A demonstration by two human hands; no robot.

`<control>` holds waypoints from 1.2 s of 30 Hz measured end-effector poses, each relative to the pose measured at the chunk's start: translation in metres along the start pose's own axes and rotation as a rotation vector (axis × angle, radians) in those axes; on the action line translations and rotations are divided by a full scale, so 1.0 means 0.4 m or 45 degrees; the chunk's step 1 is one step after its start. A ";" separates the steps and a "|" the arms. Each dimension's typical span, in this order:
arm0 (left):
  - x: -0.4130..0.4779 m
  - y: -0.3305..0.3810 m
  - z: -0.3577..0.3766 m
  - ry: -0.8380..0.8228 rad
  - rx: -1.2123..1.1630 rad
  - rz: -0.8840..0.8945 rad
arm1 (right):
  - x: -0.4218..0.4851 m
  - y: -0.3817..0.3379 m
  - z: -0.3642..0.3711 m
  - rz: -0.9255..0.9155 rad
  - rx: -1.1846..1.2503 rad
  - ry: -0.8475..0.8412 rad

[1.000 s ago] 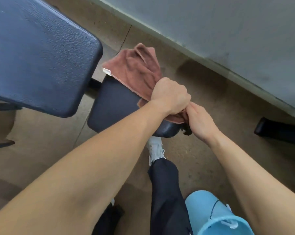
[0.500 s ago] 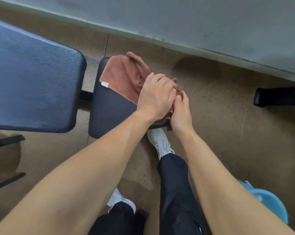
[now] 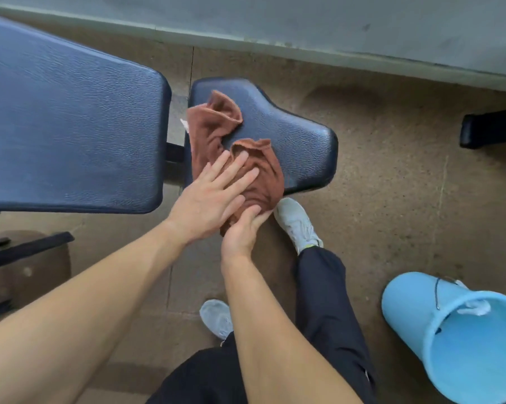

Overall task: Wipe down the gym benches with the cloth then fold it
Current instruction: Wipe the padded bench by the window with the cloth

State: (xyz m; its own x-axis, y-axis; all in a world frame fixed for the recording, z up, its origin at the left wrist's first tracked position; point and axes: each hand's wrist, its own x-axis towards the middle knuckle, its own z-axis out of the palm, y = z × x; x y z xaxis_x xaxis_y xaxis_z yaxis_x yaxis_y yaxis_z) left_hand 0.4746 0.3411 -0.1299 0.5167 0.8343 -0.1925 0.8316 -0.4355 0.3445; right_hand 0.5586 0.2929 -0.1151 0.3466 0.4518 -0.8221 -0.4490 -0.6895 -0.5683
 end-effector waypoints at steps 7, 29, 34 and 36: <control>0.161 0.189 -0.010 0.244 -0.169 -0.081 | 0.164 -0.230 -0.122 -0.171 0.323 0.092; -0.007 0.044 0.149 0.928 -0.975 -1.725 | 0.134 -0.221 0.049 -2.071 -2.837 -1.135; -0.025 -0.093 0.150 0.773 -1.705 -1.692 | 0.188 -0.258 0.216 -2.072 -2.966 -1.027; -0.031 -0.075 0.158 0.966 -2.035 -1.851 | 0.169 -0.232 0.247 -2.004 -3.037 -1.137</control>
State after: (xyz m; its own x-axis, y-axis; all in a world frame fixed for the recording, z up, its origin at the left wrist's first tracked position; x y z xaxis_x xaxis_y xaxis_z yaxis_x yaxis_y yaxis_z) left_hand 0.4562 0.3226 -0.1958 -0.5401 0.3356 -0.7718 -0.5258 0.5815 0.6208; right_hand 0.5422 0.4435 -0.1214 -0.8049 0.3472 -0.4812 0.3949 0.9187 0.0024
